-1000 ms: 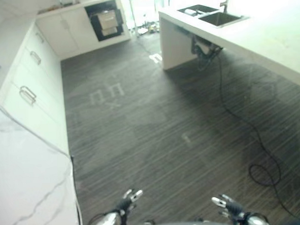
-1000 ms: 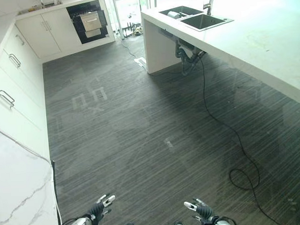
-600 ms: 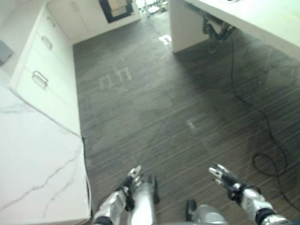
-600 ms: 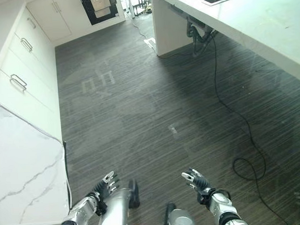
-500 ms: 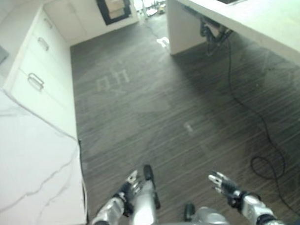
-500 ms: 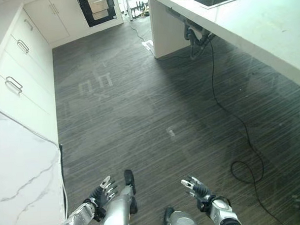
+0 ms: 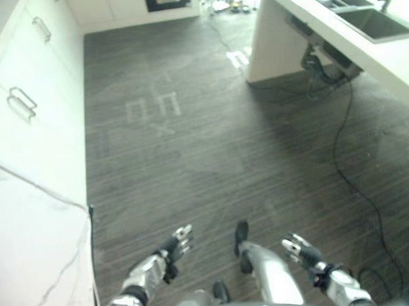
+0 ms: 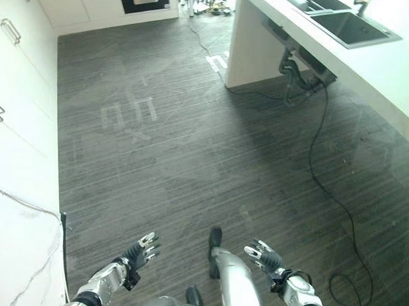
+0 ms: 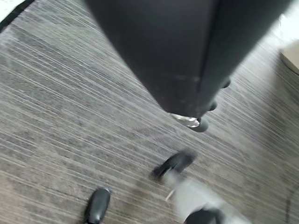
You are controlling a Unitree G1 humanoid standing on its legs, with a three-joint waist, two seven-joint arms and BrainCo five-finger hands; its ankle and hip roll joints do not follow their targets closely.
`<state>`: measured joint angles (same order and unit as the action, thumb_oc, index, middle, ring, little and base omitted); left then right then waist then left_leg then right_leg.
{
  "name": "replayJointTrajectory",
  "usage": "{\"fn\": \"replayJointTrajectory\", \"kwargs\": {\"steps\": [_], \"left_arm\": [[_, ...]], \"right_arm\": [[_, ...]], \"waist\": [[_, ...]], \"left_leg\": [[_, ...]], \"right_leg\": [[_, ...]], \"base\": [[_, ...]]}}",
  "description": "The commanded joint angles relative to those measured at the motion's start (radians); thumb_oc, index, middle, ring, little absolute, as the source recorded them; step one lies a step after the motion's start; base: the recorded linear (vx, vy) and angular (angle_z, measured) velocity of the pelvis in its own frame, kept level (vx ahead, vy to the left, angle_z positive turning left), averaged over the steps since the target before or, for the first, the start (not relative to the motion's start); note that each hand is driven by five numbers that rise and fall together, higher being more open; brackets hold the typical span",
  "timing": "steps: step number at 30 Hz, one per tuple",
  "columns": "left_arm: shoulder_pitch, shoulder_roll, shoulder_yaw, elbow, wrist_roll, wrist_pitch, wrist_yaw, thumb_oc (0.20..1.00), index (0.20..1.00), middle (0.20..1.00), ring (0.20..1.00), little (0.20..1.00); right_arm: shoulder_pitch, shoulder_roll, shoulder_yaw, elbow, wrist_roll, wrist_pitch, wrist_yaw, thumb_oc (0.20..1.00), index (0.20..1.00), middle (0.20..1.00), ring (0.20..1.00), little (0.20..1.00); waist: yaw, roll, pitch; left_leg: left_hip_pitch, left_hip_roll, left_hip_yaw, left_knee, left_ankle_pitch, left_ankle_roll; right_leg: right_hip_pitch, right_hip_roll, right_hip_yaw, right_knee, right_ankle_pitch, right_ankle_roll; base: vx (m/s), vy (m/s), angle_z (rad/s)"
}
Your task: Place the dishes in the dishwasher.
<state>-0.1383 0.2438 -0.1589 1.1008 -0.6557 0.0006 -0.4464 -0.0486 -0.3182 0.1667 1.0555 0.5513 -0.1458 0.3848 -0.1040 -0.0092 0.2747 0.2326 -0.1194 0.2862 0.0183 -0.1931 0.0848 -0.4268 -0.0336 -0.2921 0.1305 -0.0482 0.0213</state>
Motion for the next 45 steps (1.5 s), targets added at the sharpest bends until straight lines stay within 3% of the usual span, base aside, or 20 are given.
{"fn": "replayJointTrajectory", "kwargs": {"steps": [1,4,5,7,9,10,13,14,16,20,22,24,25,27,29,30,33,40,44,45], "left_arm": [[0.019,-0.031,-0.005,-0.032,0.007,-0.034,-0.01,1.0,1.0,1.0,1.0,1.0],[0.036,-0.053,0.001,-0.028,0.008,-0.036,-0.002,1.0,1.0,1.0,1.0,1.0],[0.043,-0.059,0.001,-0.031,0.009,-0.042,0.002,1.0,1.0,1.0,1.0,1.0],[0.046,-0.067,0.001,-0.031,0.024,-0.063,-0.004,1.0,1.0,1.0,1.0,1.0],[0.05,-0.065,-0.003,-0.048,0.042,-0.068,-0.009,1.0,1.0,1.0,1.0,1.0],[0.047,-0.064,-0.005,-0.049,0.052,-0.068,-0.013,1.0,1.0,1.0,1.0,1.0],[0.051,-0.063,-0.022,-0.045,0.073,-0.07,-0.038,1.0,1.0,1.0,1.0,1.0],[0.055,-0.067,-0.027,-0.039,0.074,-0.071,-0.041,1.0,1.0,1.0,1.0,1.0],[0.074,-0.073,-0.015,-0.038,0.098,-0.07,-0.046,1.0,1.0,1.0,1.0,1.0],[0.077,-0.069,-0.004,-0.036,0.108,-0.067,-0.053,1.0,1.0,1.0,1.0,1.0],[0.067,-0.054,-0.016,-0.018,0.119,-0.092,-0.042,1.0,1.0,1.0,1.0,1.0],[0.033,-0.019,-0.048,-0.014,0.094,-0.093,-0.034,1.0,1.0,1.0,1.0,1.0],[0.02,-0.005,-0.058,-0.018,0.085,-0.084,-0.034,1.0,1.0,1.0,1.0,1.0],[0.0,0.003,-0.061,-0.018,0.088,-0.081,-0.01,1.0,1.0,1.0,1.0,1.0],[-0.013,0.0,-0.054,-0.002,0.075,-0.096,0.016,1.0,1.0,1.0,1.0,1.0],[-0.021,0.005,-0.044,0.0,0.096,-0.072,0.033,1.0,1.0,1.0,1.0,1.0],[-0.007,-0.007,-0.021,0.059,0.106,-0.064,0.063,1.0,1.0,1.0,1.0,1.0],[0.032,-0.046,0.003,0.124,0.149,-0.065,0.103,1.0,1.0,1.0,1.0,1.0],[0.03,-0.065,-0.006,0.123,0.163,-0.083,0.111,1.0,1.0,1.0,1.0,1.0],[0.031,-0.072,-0.01,0.117,0.191,-0.094,0.108,1.0,1.0,1.0,1.0,1.0]], "right_arm": [[-0.07,0.001,-0.023,-0.001,0.009,-0.028,0.017,1.0,1.0,1.0,1.0,1.0],[-0.067,0.003,-0.014,-0.002,0.013,-0.012,-0.001,1.0,1.0,1.0,1.0,1.0],[-0.069,-0.004,-0.007,-0.013,0.001,-0.005,-0.006,1.0,1.0,1.0,1.0,1.0],[-0.066,-0.021,0.007,-0.038,0.0,0.002,-0.013,1.0,1.0,1.0,1.0,1.0],[-0.053,-0.044,0.013,-0.07,-0.016,0.013,-0.017,1.0,1.0,1.0,1.0,1.0],[-0.052,-0.049,0.014,-0.071,-0.016,0.015,-0.011,1.0,1.0,1.0,1.0,1.0],[-0.059,-0.047,0.015,-0.05,0.001,0.01,-0.009,1.0,1.0,1.0,1.0,1.0],[-0.064,-0.043,0.022,-0.037,0.007,0.009,-0.015,1.0,1.0,1.0,1.0,1.0],[-0.066,-0.041,0.033,-0.007,-0.003,-0.002,-0.004,1.0,1.0,1.0,1.0,1.0],[-0.078,-0.034,0.029,0.019,-0.022,-0.009,-0.007,1.0,1.0,1.0,1.0,1.0],[-0.067,-0.013,0.019,0.043,-0.063,-0.018,-0.004,1.0,1.0,1.0,1.0,1.0],[-0.055,0.005,0.032,0.046,-0.065,-0.04,-0.033,1.0,1.0,1.0,1.0,1.0],[-0.051,0.01,0.038,0.037,-0.051,-0.043,-0.048,1.0,1.0,1.0,1.0,1.0],[-0.058,0.015,0.041,0.048,-0.061,-0.046,-0.053,1.0,1.0,1.0,1.0,1.0],[-0.089,0.025,0.053,0.075,-0.071,-0.049,-0.052,1.0,1.0,1.0,1.0,1.0],[-0.095,0.025,0.048,0.08,-0.045,-0.027,-0.057,1.0,1.0,1.0,1.0,1.0],[-0.112,0.032,0.027,0.134,-0.067,-0.014,-0.037,1.0,1.0,1.0,1.0,1.0],[-0.118,0.051,0.02,0.172,-0.08,0.017,-0.051,1.0,1.0,1.0,1.0,1.0],[-0.131,0.026,0.02,0.176,-0.077,0.014,-0.056,1.0,1.0,1.0,1.0,1.0],[-0.127,0.01,0.023,0.165,-0.069,0.014,-0.065,1.0,1.0,1.0,1.0,1.0]], "waist": [[0.024,0.027,0.012],[0.013,0.029,-0.019],[0.003,0.035,-0.034],[0.006,0.032,-0.037],[0.023,0.009,-0.022],[0.032,0.008,-0.015],[0.061,0.005,0.013],[0.085,0.019,0.021],[0.132,0.033,0.023],[0.148,0.034,0.009],[0.152,0.041,-0.022],[0.133,0.05,-0.038],[0.121,0.058,-0.036],[0.114,0.07,-0.026],[0.098,0.085,-0.001],[0.087,0.081,0.012],[0.065,0.066,0.018],[0.059,0.049,-0.032],[0.048,0.039,-0.045],[0.056,0.034,-0.038]], "left_leg": [[-0.067,0.056,-0.111,-0.014,0.027,0.002],[-0.03,0.064,-0.128,0.104,-0.051,-0.015],[-0.012,0.084,-0.119,0.217,-0.031,-0.053],[-0.096,0.119,-0.122,0.493,0.096,-0.119],[-0.298,0.17,-0.095,0.799,0.166,-0.143],[-0.355,0.178,-0.085,0.821,0.158,-0.136],[-0.383,0.192,-0.06,0.534,0.137,-0.096],[-0.396,0.179,-0.113,0.327,0.179,-0.11],[-0.441,0.193,-0.218,0.114,0.273,-0.149],[-0.456,0.189,-0.176,0.105,0.263,-0.141],[-0.392,0.148,-0.196,0.061,0.22,-0.101],[-0.322,0.097,-0.215,0.003,0.2,-0.041],[-0.302,0.079,-0.216,0.002,0.181,-0.014],[-0.264,0.07,-0.195,-0.014,0.165,0.007],[-0.186,0.077,-0.171,-0.045,0.15,-0.001],[-0.162,0.079,-0.169,-0.046,0.137,-0.011],[-0.08,0.081,-0.149,-0.076,0.088,-0.02],[-0.05,0.132,-0.09,-0.01,0.046,-0.061],[-0.074,0.143,-0.093,0.165,-0.011,-0.086],[-0.175,0.145,-0.12,0.394,0.042,-0.108]], "right_leg": [[0.223,-0.059,0.016,0.086,0.069,0.09],[0.241,-0.044,0.032,0.128,0.007,0.049],[0.258,-0.03,0.031,0.129,-0.019,0.021],[0.309,-0.013,0.038,0.104,-0.048,-0.02],[0.393,-0.013,0.046,0.072,-0.082,-0.054],[0.422,-0.01,0.045,0.064,-0.092,-0.056],[0.495,-0.002,0.087,0.039,-0.117,-0.042],[0.528,0.017,0.126,0.034,-0.133,-0.031],[0.593,0.036,0.189,-0.011,-0.141,-0.017],[0.644,-0.004,0.183,-0.04,-0.154,0.016],[0.644,-0.031,0.158,0.018,-0.184,0.033],[0.581,-0.052,0.153,0.229,-0.121,0.049],[0.53,-0.051,0.148,0.373,-0.08,0.06],[0.454,-0.079,0.105,0.505,-0.047,0.074],[0.373,-0.083,0.049,0.423,-0.087,0.064],[0.37,-0.078,0.039,0.267,-0.081,0.064],[0.291,-0.129,0.034,0.086,0.057,0.109],[0.392,-0.089,0.005,-0.014,0.01,0.075],[0.42,-0.07,0.032,-0.044,-0.003,0.031],[0.454,-0.058,0.054,-0.068,-0.014,0.003]], "base": [[0.49,-0.238,0.4],[0.47,-0.241,0.1],[0.37,-0.236,-0.18],[0.36,-0.306,-0.5],[0.31,-0.278,-0.46],[0.32,-0.122,-0.5],[0.55,0.154,-0.7],[0.66,0.312,-0.83],[0.67,0.322,-0.7],[0.33,0.263,-0.78],[0.55,0.554,-1.26],[0.38,0.499,-0.72],[0.23,0.373,0.14],[0.16,0.258,0.38],[0.19,0.037,-0.42],[0.2,-0.133,-0.67],[0.26,-0.17,0.33],[0.27,-0.316,-0.1],[0.18,-0.275,-0.21],[0.19,-0.276,-0.08]]}}
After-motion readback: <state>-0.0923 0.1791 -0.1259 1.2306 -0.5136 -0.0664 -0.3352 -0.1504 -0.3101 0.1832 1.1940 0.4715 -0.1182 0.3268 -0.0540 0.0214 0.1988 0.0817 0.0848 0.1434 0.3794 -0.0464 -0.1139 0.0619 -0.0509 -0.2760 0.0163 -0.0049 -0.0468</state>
